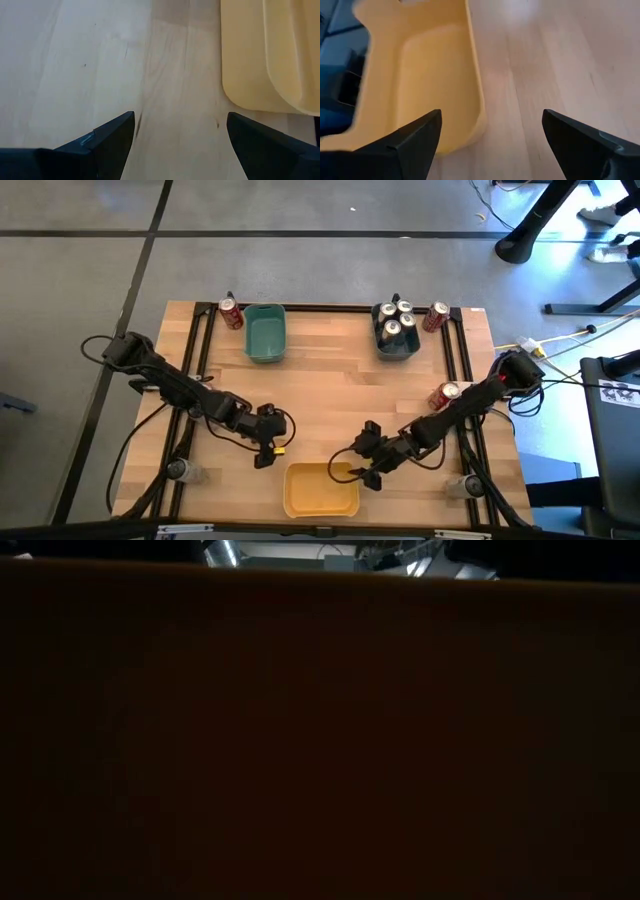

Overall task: Sort soda cans
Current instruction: Move the yellow bin to the top center of the table

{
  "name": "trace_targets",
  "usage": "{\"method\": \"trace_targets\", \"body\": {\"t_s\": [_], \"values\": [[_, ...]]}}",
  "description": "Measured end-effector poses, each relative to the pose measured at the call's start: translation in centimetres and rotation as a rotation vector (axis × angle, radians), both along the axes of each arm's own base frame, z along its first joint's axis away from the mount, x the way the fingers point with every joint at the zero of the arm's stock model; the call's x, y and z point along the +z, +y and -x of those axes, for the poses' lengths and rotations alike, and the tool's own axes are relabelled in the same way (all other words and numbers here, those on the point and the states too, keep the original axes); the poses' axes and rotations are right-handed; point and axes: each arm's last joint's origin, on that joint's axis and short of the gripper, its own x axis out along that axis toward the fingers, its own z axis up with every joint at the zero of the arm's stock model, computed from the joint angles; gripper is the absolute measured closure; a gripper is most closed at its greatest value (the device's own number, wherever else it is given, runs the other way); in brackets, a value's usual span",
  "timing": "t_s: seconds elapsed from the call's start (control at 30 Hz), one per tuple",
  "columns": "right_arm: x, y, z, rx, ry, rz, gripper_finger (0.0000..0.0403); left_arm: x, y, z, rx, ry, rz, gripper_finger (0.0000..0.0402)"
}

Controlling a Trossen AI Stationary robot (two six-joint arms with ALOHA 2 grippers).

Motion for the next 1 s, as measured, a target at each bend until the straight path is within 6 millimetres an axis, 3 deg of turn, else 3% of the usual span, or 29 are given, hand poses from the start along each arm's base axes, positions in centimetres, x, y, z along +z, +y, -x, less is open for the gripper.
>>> {"method": "trace_targets", "body": {"t_s": [0.2, 0.4, 1.0], "values": [[-1.7, -0.4, -0.6, -0.050, 0.033, 0.074, 0.0059, 0.1, -1.1, 0.3, -0.034, -0.021, 0.013, 0.0095], [-2.1, -3.0, -1.3, -0.149, 0.065, 0.174, 0.0059, 0.1, -1.5, 0.5, -0.023, -0.026, 0.011, 0.0095], [-1.5, -9.6, -3.9, -0.273, 0.009, 0.523, 0.0059, 0.2, -1.2, 0.4, 0.007, -0.055, -0.054, 0.0095]]}}
